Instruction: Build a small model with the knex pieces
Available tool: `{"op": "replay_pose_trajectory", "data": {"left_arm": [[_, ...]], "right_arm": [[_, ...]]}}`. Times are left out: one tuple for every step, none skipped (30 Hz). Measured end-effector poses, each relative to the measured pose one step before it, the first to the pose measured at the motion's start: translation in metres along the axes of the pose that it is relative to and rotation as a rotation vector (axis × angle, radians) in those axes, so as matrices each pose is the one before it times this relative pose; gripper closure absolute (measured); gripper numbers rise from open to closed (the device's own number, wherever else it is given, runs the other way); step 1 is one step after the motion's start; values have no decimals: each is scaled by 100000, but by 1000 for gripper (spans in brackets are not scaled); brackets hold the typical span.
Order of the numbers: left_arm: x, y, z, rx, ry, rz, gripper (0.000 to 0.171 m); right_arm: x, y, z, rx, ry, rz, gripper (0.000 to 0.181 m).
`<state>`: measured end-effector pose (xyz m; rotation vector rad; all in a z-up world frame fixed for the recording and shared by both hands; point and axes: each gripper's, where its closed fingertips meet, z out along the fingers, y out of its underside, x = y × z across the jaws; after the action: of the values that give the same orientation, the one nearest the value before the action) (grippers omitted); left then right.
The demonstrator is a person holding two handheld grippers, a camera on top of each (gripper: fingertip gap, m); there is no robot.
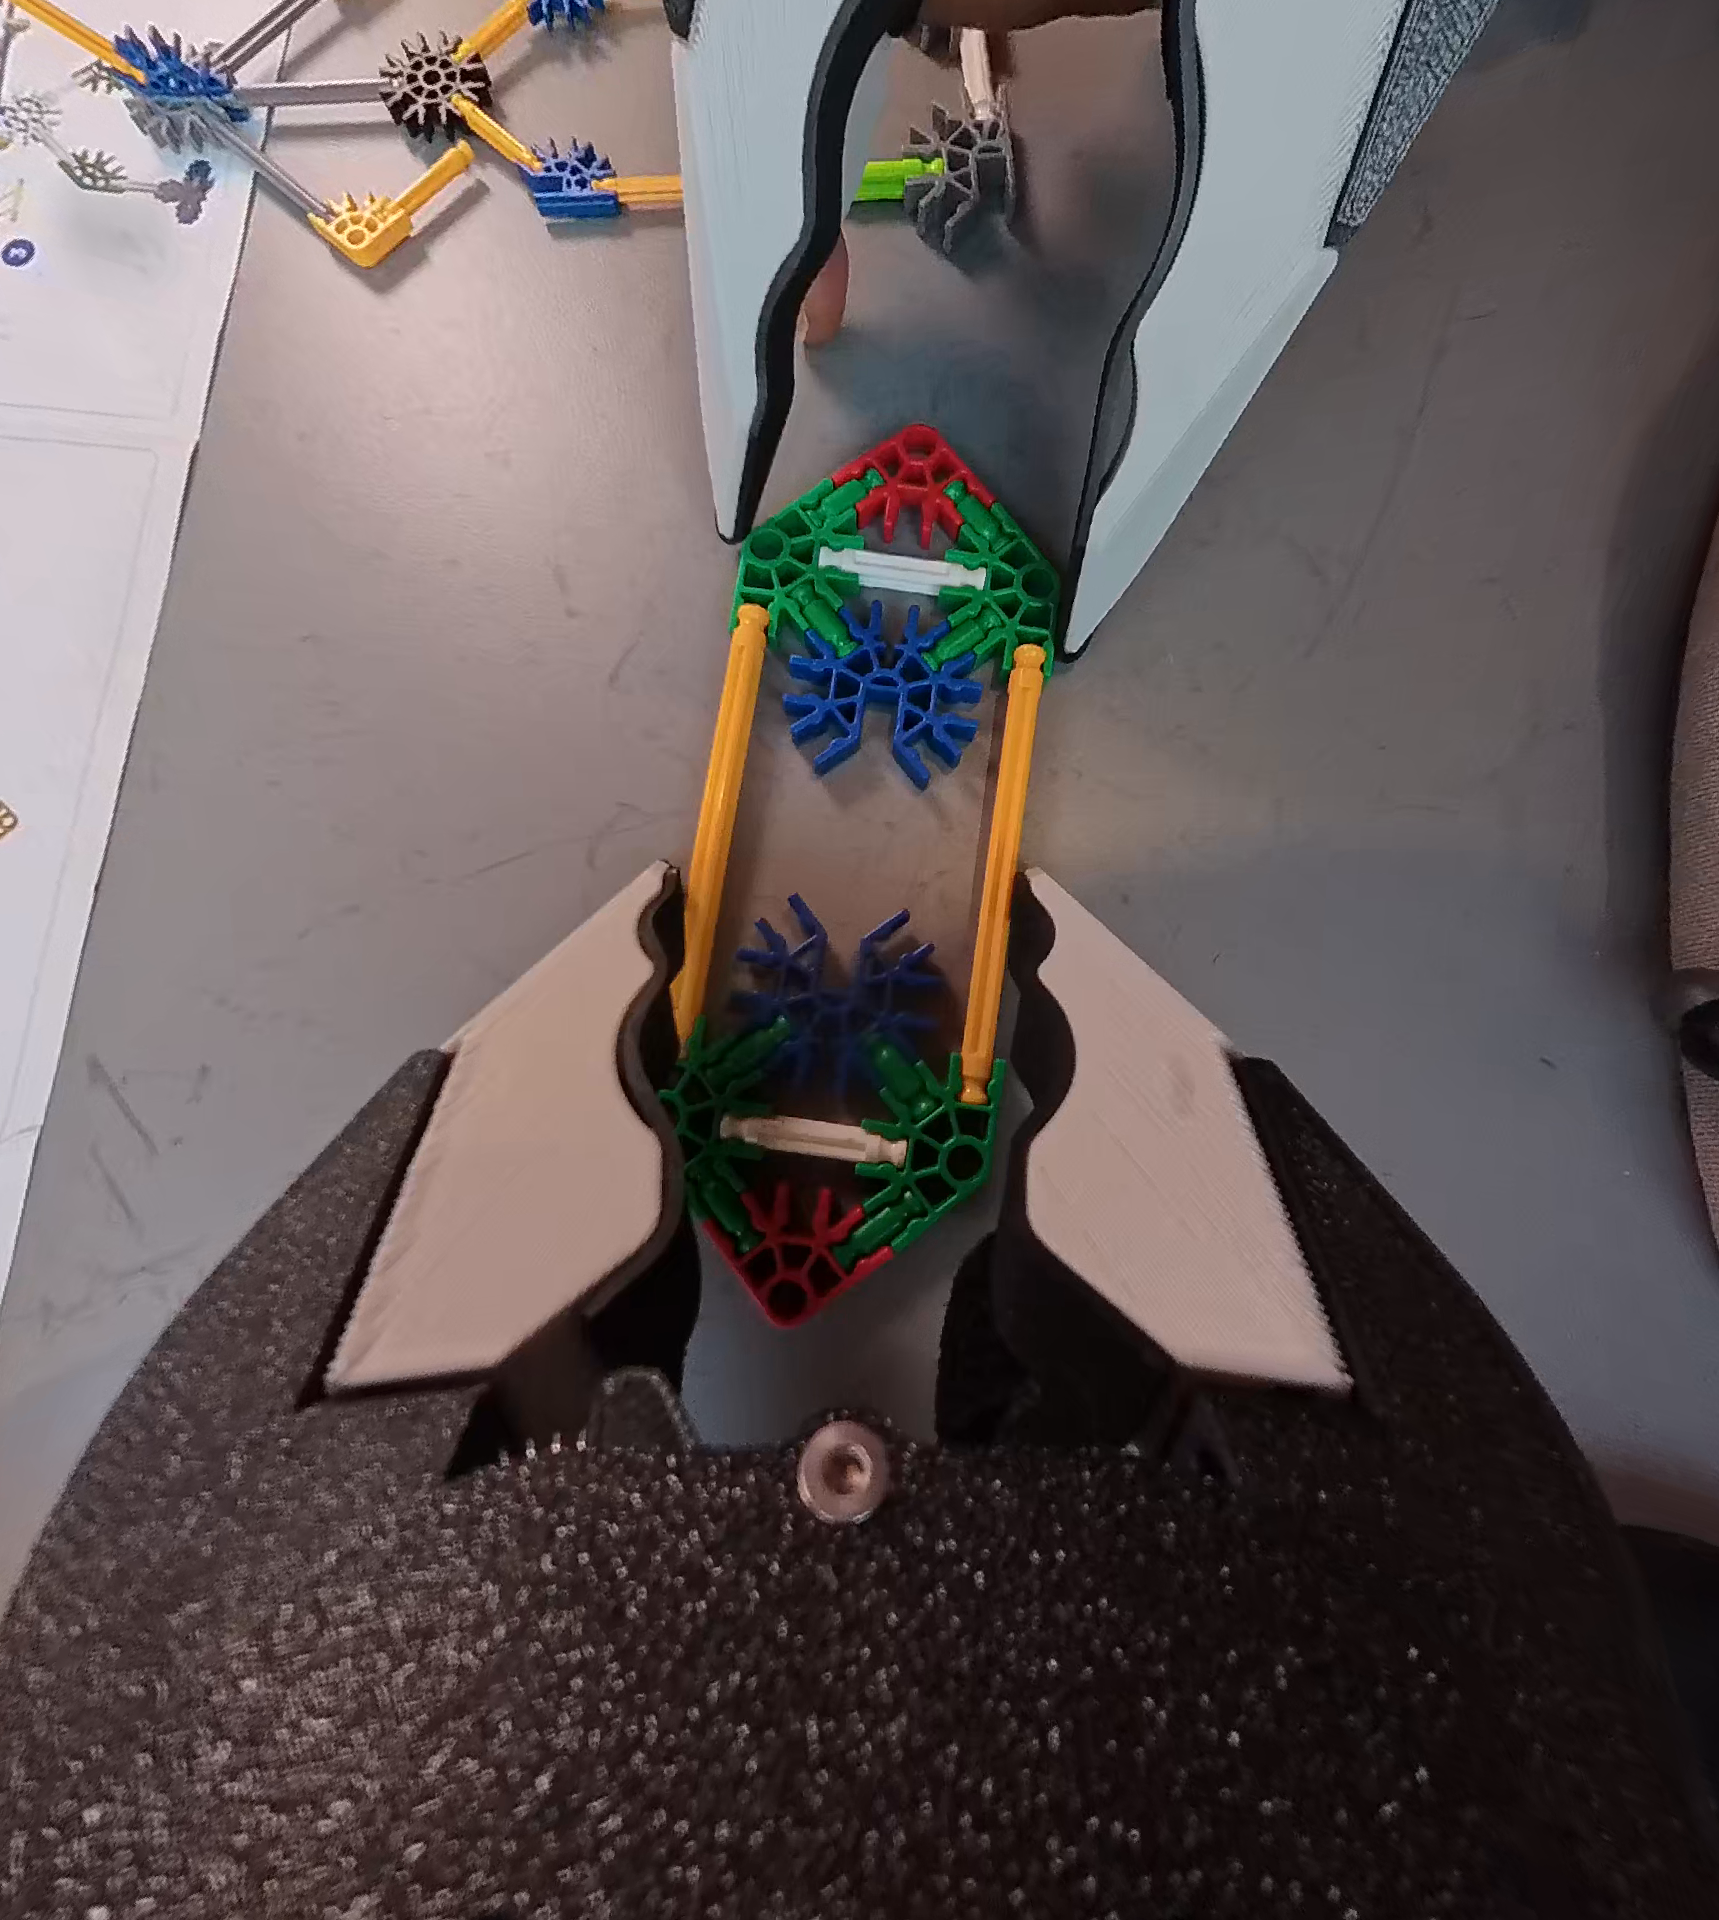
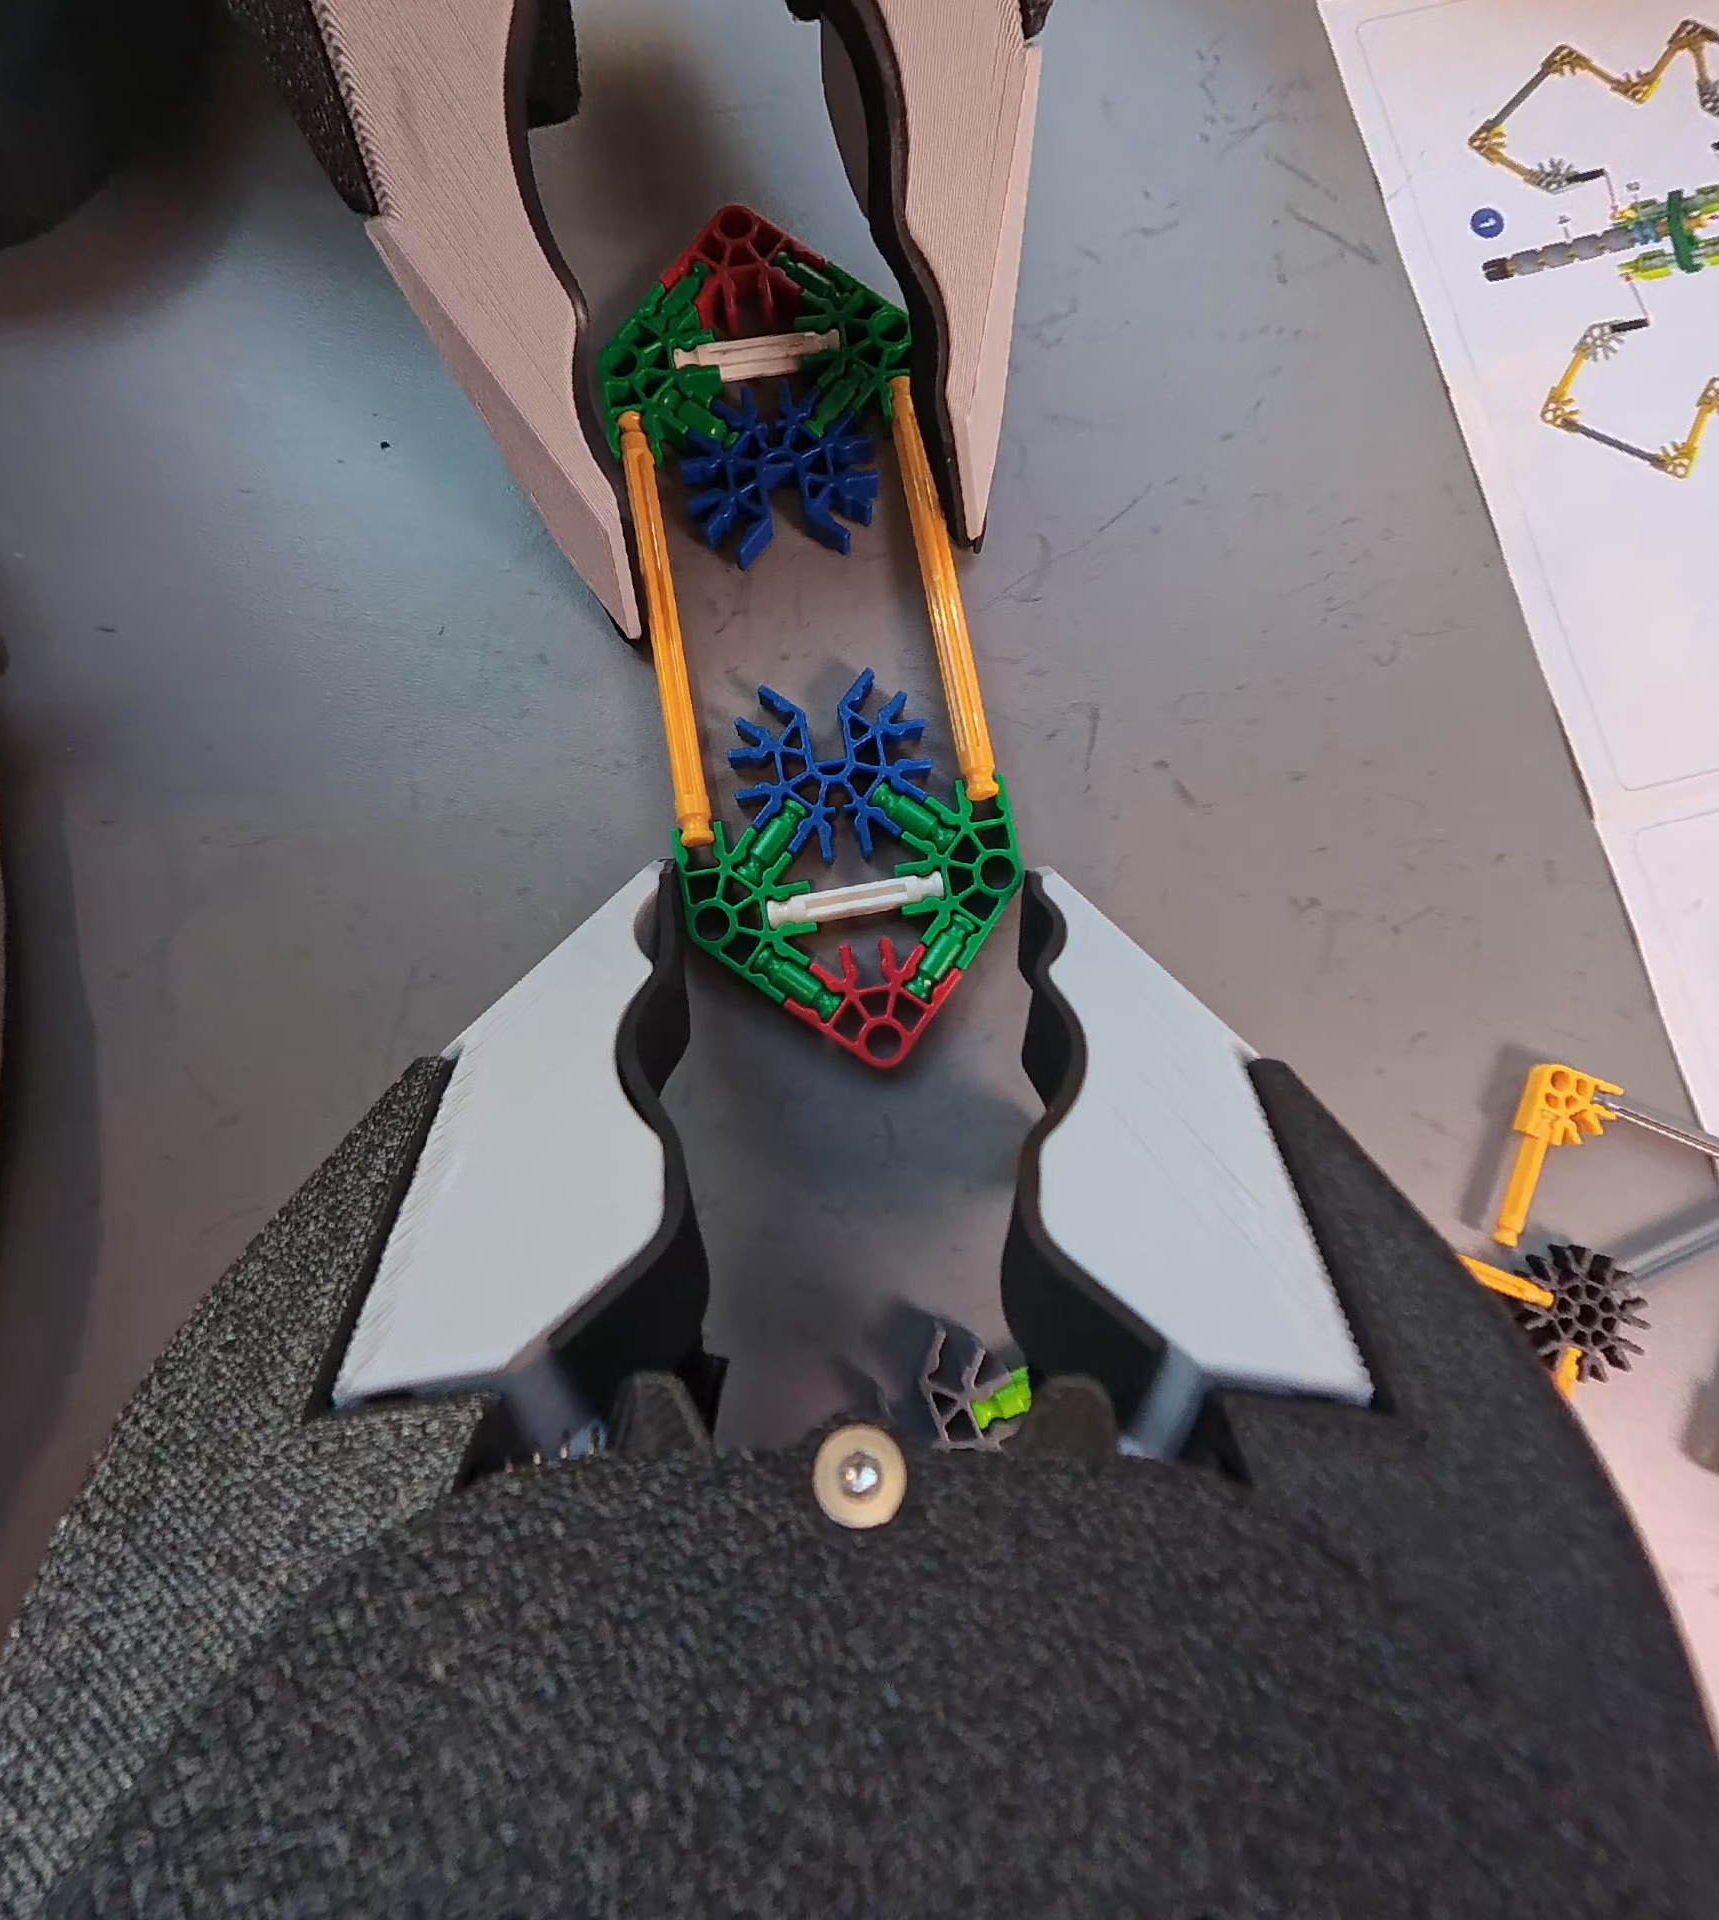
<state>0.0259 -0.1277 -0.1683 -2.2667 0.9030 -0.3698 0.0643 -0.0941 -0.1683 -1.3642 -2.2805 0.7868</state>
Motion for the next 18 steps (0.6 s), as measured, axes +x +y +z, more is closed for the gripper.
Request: {"op": "replay_pose_trajectory", "data": {"left_arm": [[-11, 4, -15, -33, -112, 241, 108], [9, -13, -25, -43, -88, 306, 108], [73, -33, -30, 128, 320, 206, 106], [101, -87, -45, 507, 664, -105, 105], [27, -121, -70, 747, 359, -262, 104], [-53, -76, -93, 651, -18, -168, 103], [-68, -20, -105, 409, -21, -176, 103], [-89, 30, -109, 335, -8, -277, 102], [-100, 25, -122, 388, -8, -322, 102], [-69, 43, -135, 287, 241, -369, 101], [-25, 93, -136, -6, 392, -398, 100], [-22, 197, -134, -538, 391, -369, 98], [-17, 325, -139, -1275, 344, -154, 97], [-52, 429, -166, -1662, -134, 451, 97], [-63, 404, -205, -1389, -397, 1015, 97], [34, 327, -248, -972, 225, 835, 97], [62, 245, -263, -538, 468, 168, 97], [-53, 168, -256, -164, -153, -299, 97]], "right_arm": [[40, 1, -9, 224, 105, 135, 117], [78, 2, 2, 241, 319, 218, 116], [100, 15, -15, 133, 342, 389, 114], [56, 21, -23, 181, 89, 397, 112], [46, -19, -43, 476, -119, 267, 110], [24, -42, -59, 670, -148, 210, 107], [27, -61, -87, 735, -163, 198, 105], [38, -78, -98, 678, -101, 106, 103], [55, -68, -123, 721, -57, -112, 102], [65, -72, -148, 747, -45, -36, 102], [64, -60, -128, 650, -143, 229, 102], [-29, -34, -98, 385, -485, 360, 102], [-61, 27, -52, -7, -471, 181, 102], [-86, 106, 22, -659, -270, -328, 103], [-108, 176, 63, -1130, -40, -821, 103], [-94, 212, 108, -1366, 26, -958, 104], [-108, 183, 122, -1213, -81, -774, 105], [-74, 137, 105, -854, -126, -468, 106]]}}
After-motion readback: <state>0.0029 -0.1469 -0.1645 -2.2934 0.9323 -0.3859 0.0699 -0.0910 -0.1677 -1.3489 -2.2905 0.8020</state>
